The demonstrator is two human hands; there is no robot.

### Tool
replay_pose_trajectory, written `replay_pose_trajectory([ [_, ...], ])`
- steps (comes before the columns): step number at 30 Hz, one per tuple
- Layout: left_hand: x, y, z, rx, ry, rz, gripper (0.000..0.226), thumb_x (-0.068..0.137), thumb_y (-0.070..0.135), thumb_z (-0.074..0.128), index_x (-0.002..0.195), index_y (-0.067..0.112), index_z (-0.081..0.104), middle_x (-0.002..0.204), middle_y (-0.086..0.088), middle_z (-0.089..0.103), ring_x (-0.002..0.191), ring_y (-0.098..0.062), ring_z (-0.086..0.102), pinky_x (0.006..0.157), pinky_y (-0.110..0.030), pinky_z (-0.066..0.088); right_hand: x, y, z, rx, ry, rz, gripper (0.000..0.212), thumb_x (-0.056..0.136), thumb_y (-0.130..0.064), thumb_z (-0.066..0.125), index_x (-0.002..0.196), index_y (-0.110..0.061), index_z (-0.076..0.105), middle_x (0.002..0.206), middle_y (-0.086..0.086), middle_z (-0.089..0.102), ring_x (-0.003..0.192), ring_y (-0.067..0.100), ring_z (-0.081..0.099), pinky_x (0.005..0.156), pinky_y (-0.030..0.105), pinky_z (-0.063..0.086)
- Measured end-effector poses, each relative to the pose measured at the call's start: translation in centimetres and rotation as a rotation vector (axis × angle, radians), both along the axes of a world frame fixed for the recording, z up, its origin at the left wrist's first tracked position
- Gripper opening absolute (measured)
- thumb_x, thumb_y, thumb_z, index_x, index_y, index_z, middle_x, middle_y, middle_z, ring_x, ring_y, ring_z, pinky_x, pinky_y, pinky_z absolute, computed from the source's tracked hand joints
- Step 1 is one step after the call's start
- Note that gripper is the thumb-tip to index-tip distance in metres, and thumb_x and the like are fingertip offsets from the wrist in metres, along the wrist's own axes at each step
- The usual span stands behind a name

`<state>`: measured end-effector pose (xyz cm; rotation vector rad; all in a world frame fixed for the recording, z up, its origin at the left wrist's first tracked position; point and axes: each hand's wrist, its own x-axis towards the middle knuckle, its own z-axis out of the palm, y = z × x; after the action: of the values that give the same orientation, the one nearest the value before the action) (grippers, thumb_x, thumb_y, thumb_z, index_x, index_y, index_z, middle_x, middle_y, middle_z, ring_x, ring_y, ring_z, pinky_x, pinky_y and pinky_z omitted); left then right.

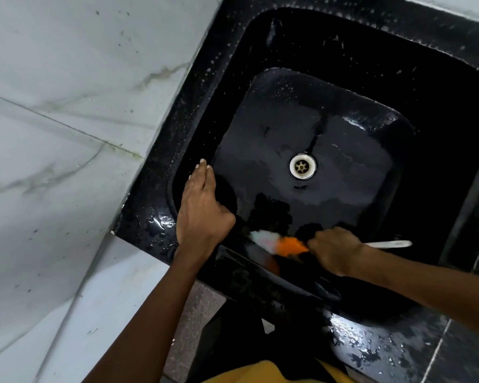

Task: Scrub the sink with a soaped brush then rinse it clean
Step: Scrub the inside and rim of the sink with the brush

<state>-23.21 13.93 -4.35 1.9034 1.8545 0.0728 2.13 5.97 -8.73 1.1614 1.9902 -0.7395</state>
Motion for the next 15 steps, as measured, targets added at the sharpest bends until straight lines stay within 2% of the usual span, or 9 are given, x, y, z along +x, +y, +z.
replay_pose_trajectory([
  [4,-0.1,0.1,-0.1,-0.017,0.015,-0.017,0.088,0.071,0.011,0.052,0.154,0.003,0.029,0.165,-0.008,0.021,0.151,-0.022,0.020,0.122,-0.040,0.026,-6.3,1.3,-1.5,0.048,0.105,-0.107,0.031,0.100,-0.021,0.036,0.118,-0.017,0.061,0.121,0.007,0.061,0.108,0.026,0.061,0.084,0.034,0.046],
  [6,0.0,0.1,-0.1,-0.019,0.038,-0.029,0.087,0.071,0.009,0.055,0.154,0.003,0.030,0.164,-0.008,0.022,0.151,-0.022,0.021,0.122,-0.040,0.026,-6.8,1.8,-1.1,0.074,0.119,-0.104,0.032,0.100,-0.019,0.035,0.121,-0.016,0.059,0.124,0.007,0.060,0.111,0.025,0.060,0.086,0.034,0.046],
  [8,0.0,0.1,-0.2,-0.012,0.060,-0.042,0.085,0.071,0.008,0.056,0.153,0.002,0.032,0.164,-0.010,0.025,0.150,-0.023,0.023,0.122,-0.039,0.025,-4.6,1.7,0.1,0.091,0.075,-0.069,0.030,0.100,-0.024,0.038,0.120,-0.019,0.059,0.125,0.005,0.060,0.113,0.024,0.059,0.087,0.033,0.045],
  [12,0.1,0.1,-0.3,-0.008,0.067,-0.053,0.084,0.071,0.007,0.056,0.152,0.001,0.034,0.163,-0.011,0.027,0.149,-0.025,0.026,0.121,-0.040,0.027,0.9,-1.1,3.5,0.022,-0.188,0.023,0.030,0.098,-0.026,0.041,0.119,-0.023,0.062,0.124,0.001,0.062,0.112,0.024,0.061,0.087,0.033,0.050],
  [15,0.2,0.1,-0.2,-0.023,0.084,-0.075,0.082,0.074,0.009,0.057,0.152,0.002,0.033,0.163,-0.010,0.025,0.149,-0.024,0.025,0.121,-0.040,0.027,0.0,-2.1,4.2,0.035,-0.143,-0.018,0.031,0.098,-0.021,0.040,0.116,-0.023,0.065,0.118,0.000,0.066,0.107,0.023,0.065,0.081,0.030,0.048],
])
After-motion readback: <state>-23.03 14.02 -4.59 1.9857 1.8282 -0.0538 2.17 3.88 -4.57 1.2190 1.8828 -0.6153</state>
